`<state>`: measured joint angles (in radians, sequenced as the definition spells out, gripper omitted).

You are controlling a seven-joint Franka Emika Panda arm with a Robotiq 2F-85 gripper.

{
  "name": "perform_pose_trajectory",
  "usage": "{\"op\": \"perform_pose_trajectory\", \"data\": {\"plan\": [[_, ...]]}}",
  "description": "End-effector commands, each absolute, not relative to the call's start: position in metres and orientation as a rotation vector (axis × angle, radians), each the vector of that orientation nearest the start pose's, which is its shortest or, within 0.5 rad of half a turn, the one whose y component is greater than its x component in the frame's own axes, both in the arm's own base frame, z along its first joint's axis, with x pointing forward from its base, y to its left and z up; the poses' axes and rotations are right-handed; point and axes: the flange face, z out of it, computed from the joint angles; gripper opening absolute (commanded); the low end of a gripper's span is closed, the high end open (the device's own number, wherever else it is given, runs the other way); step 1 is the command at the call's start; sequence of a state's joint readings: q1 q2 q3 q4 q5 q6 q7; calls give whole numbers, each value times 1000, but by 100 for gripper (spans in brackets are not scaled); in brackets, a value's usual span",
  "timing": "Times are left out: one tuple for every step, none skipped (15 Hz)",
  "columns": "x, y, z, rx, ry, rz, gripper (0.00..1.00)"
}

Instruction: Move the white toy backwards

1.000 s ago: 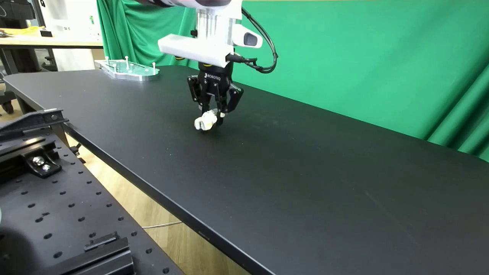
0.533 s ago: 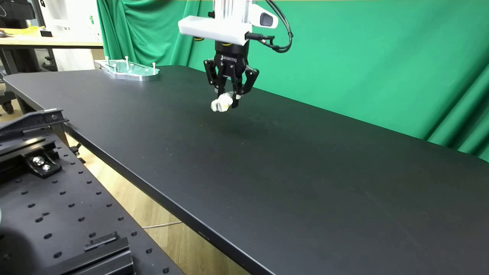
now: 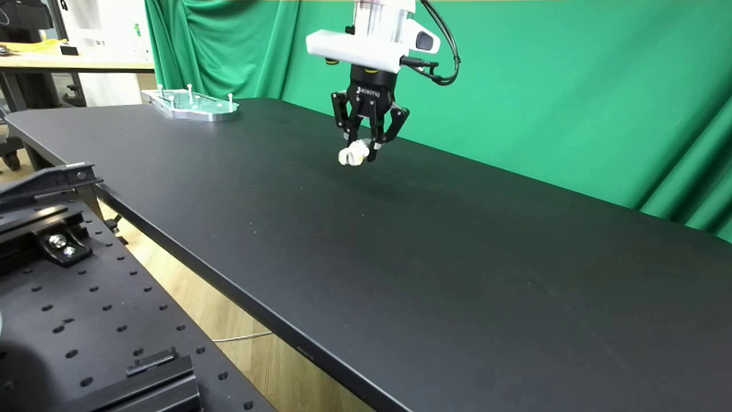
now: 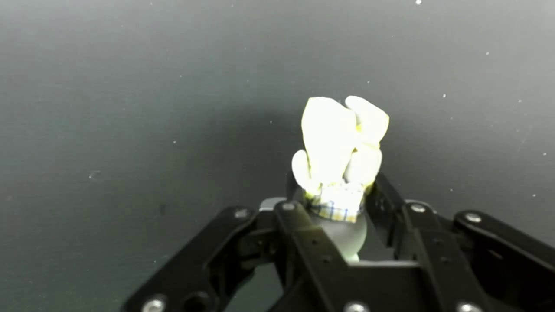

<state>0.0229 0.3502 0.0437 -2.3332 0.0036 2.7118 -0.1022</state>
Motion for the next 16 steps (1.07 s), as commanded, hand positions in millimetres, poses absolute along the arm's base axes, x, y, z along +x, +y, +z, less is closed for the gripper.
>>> {"op": "perform_pose_trajectory", "data": {"plan": [[541,31,179,-3124,-244,-31,16],[544,30,175,-3128,-247,-34,16],[546,30,171,-3130,-248,-32,16],[549,29,168,-3131,-248,-30,16],[550,28,164,-3131,-245,-27,16],[552,27,162,-3132,-242,-24,16],[554,26,159,-3132,-239,-21,16],[555,26,157,-3132,-233,-19,66],[557,25,156,-3132,-231,-19,67],[558,25,155,-3133,-231,-20,71],[558,24,156,-3131,-232,-19,80],[558,25,158,-3132,-234,-25,86],[558,25,160,-3131,-236,-32,94],[556,25,165,-3133,-234,-43,98],[555,26,168,-3134,-231,-51,100],[552,26,174,-3136,-226,-65,100]]}}
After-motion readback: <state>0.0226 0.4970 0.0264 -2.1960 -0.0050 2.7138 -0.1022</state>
